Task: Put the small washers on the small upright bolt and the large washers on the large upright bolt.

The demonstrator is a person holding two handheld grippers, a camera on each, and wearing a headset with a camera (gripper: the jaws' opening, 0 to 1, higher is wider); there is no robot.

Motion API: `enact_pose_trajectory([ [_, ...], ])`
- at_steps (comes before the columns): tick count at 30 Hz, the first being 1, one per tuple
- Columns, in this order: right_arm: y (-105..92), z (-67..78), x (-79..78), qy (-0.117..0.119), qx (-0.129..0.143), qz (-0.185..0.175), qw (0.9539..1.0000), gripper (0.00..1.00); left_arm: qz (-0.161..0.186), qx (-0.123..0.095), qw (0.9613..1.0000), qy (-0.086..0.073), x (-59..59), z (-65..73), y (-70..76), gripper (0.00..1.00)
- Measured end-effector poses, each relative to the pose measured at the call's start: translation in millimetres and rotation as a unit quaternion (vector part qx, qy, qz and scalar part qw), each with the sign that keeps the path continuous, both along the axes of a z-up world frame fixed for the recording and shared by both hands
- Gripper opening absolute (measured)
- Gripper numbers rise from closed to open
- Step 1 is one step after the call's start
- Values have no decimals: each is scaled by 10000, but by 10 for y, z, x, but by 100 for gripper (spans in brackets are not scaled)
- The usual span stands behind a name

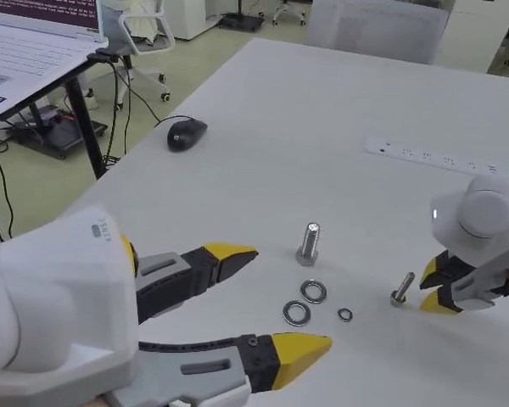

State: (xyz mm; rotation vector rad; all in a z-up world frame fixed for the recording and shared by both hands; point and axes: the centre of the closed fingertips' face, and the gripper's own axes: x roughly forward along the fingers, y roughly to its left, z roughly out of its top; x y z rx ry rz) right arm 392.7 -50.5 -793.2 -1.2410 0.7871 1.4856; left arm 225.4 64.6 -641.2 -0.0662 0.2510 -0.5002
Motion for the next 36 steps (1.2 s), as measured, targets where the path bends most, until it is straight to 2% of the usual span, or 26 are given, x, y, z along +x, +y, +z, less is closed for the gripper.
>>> enact_pose_trajectory([
  [3,-46,20,-71,30,-8,-15,10000,18,-53,18,10000,-69,-16,53,-54,58],
  [9,-87,0,-219,59,38,-17,10000,18,-168,98,9997,-112,-80,97,-128,58],
  [12,-83,-2,-297,84,59,19,9999,18,-180,109,9996,-162,-113,133,-141,58],
  [17,-37,-9,-425,121,107,94,9998,18,-186,143,9996,-157,-178,130,-153,58],
  [26,140,-39,-608,215,181,279,9992,18,-104,128,9998,-128,-293,114,-114,58],
  [36,448,-73,-648,301,215,486,9981,18,22,100,9998,-143,-332,121,-54,58],
])
